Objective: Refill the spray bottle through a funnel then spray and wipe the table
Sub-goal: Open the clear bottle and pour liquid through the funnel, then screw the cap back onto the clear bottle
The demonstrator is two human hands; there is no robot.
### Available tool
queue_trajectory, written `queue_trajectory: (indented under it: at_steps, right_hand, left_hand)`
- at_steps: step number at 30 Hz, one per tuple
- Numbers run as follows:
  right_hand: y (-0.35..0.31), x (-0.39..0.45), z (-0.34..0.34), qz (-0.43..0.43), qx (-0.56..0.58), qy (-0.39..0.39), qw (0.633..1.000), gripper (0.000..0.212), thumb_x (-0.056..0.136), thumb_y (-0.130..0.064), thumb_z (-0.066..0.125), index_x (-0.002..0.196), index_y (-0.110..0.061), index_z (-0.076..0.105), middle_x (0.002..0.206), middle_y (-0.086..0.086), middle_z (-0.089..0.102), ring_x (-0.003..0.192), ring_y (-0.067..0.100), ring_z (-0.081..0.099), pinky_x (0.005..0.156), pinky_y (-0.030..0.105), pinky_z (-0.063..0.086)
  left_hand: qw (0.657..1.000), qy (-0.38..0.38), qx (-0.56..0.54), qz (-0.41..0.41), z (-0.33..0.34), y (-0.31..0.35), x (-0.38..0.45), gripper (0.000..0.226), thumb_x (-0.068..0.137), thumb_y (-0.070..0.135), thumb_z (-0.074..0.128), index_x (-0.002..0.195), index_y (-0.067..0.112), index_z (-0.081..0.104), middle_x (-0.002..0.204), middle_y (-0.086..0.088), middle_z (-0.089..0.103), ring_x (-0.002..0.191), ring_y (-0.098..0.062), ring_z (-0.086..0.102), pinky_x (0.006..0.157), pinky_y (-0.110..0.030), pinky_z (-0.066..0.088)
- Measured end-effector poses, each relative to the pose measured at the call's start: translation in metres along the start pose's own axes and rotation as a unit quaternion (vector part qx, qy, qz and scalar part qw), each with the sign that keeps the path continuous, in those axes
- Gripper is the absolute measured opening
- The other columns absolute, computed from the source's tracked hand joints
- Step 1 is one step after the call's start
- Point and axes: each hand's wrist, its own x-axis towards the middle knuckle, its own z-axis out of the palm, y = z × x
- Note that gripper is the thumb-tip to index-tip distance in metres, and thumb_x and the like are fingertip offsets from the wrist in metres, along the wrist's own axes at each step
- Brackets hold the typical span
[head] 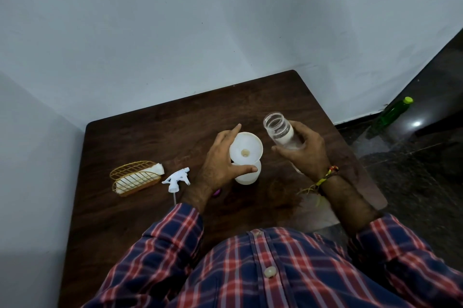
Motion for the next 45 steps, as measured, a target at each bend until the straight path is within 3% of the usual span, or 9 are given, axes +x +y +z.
queue_trajectory:
  at_steps: [5, 8, 12, 16, 20, 23, 35, 40, 45]
  right_hand:
    - [-0.001, 0.002, -0.003, 0.048, 0.103, 0.028, 0.993, 0.051, 0.065, -0.013, 0.090, 0.111, -0.013, 0.068, 0.103, 0.002, 0.073, 0.096, 0.022, 0.069, 0.086, 0.036, 0.057]
    - [0.000, 0.003, -0.009, 0.082, 0.163, 0.048, 0.982, 0.046, 0.066, -0.011, 0.089, 0.108, -0.009, 0.069, 0.101, 0.006, 0.074, 0.093, 0.023, 0.070, 0.083, 0.035, 0.057]
    - [0.001, 0.004, -0.013, 0.095, 0.191, 0.060, 0.975, 0.046, 0.067, -0.014, 0.089, 0.108, -0.010, 0.069, 0.102, 0.007, 0.074, 0.095, 0.025, 0.070, 0.086, 0.041, 0.058]
    - [0.001, 0.003, -0.010, 0.105, 0.206, 0.068, 0.971, 0.050, 0.064, -0.019, 0.091, 0.109, -0.011, 0.070, 0.103, 0.007, 0.075, 0.094, 0.025, 0.070, 0.088, 0.047, 0.058]
    - [0.000, -0.001, -0.010, 0.123, 0.230, 0.073, 0.963, 0.049, 0.065, -0.018, 0.090, 0.109, -0.013, 0.070, 0.103, 0.008, 0.074, 0.095, 0.025, 0.070, 0.089, 0.051, 0.057]
    - [-0.003, -0.005, -0.011, 0.132, 0.230, 0.074, 0.961, 0.047, 0.067, -0.015, 0.090, 0.109, -0.010, 0.070, 0.103, 0.008, 0.074, 0.095, 0.024, 0.070, 0.088, 0.051, 0.057]
    - [-0.012, -0.018, -0.010, 0.110, 0.208, 0.083, 0.968, 0.045, 0.066, -0.012, 0.090, 0.107, -0.013, 0.071, 0.100, 0.007, 0.075, 0.090, 0.022, 0.070, 0.086, 0.043, 0.058]
    - [-0.017, -0.021, -0.009, 0.096, 0.188, 0.077, 0.974, 0.045, 0.067, -0.010, 0.089, 0.108, -0.009, 0.070, 0.102, 0.008, 0.075, 0.094, 0.024, 0.071, 0.084, 0.039, 0.059]
    - [-0.024, -0.021, -0.004, 0.068, 0.147, 0.073, 0.984, 0.048, 0.068, -0.012, 0.089, 0.110, -0.007, 0.068, 0.103, 0.006, 0.074, 0.094, 0.019, 0.071, 0.080, 0.027, 0.056]
  left_hand:
    - [0.999, 0.026, -0.037, -0.020, -0.003, -0.004, -0.004, 0.117, 0.062, 0.059, 0.084, 0.155, 0.036, 0.016, 0.154, -0.001, 0.030, 0.129, -0.014, 0.043, 0.101, -0.035, 0.045]
    - [0.990, 0.094, -0.091, -0.059, -0.006, -0.008, -0.009, 0.081, 0.085, 0.056, 0.064, 0.153, 0.032, 0.026, 0.153, -0.004, 0.034, 0.119, -0.014, 0.054, 0.094, -0.032, 0.051]
    - [0.981, 0.162, 0.043, -0.094, -0.006, -0.030, -0.011, 0.035, 0.100, 0.017, 0.049, 0.134, 0.010, 0.056, 0.133, -0.008, 0.058, 0.121, -0.020, 0.056, 0.099, -0.026, 0.041]
    - [0.980, -0.018, 0.101, -0.169, 0.002, -0.059, -0.016, 0.059, 0.082, 0.001, 0.062, 0.139, 0.009, 0.050, 0.142, -0.012, 0.051, 0.133, -0.027, 0.046, 0.113, -0.035, 0.034]
    - [0.956, -0.182, 0.158, -0.168, 0.017, -0.071, -0.023, 0.088, 0.074, 0.019, 0.081, 0.150, 0.018, 0.035, 0.154, -0.009, 0.037, 0.142, -0.026, 0.034, 0.117, -0.040, 0.031]
    - [0.936, -0.225, 0.199, -0.181, 0.029, -0.075, -0.027, 0.097, 0.072, 0.031, 0.085, 0.152, 0.020, 0.031, 0.157, -0.007, 0.031, 0.144, -0.028, 0.029, 0.118, -0.044, 0.028]
    - [0.946, -0.126, 0.267, -0.133, 0.040, -0.092, -0.039, 0.048, 0.089, 0.011, 0.062, 0.136, 0.013, 0.052, 0.141, -0.011, 0.049, 0.127, -0.030, 0.047, 0.108, -0.037, 0.036]
    - [0.949, -0.119, 0.244, -0.162, 0.034, -0.089, -0.038, 0.052, 0.086, 0.018, 0.070, 0.135, 0.015, 0.052, 0.139, -0.011, 0.048, 0.123, -0.028, 0.051, 0.104, -0.038, 0.045]
    - [0.963, -0.018, 0.192, -0.187, 0.014, -0.065, -0.034, 0.060, 0.080, 0.026, 0.076, 0.134, 0.013, 0.053, 0.132, -0.010, 0.049, 0.118, -0.026, 0.053, 0.096, -0.036, 0.049]
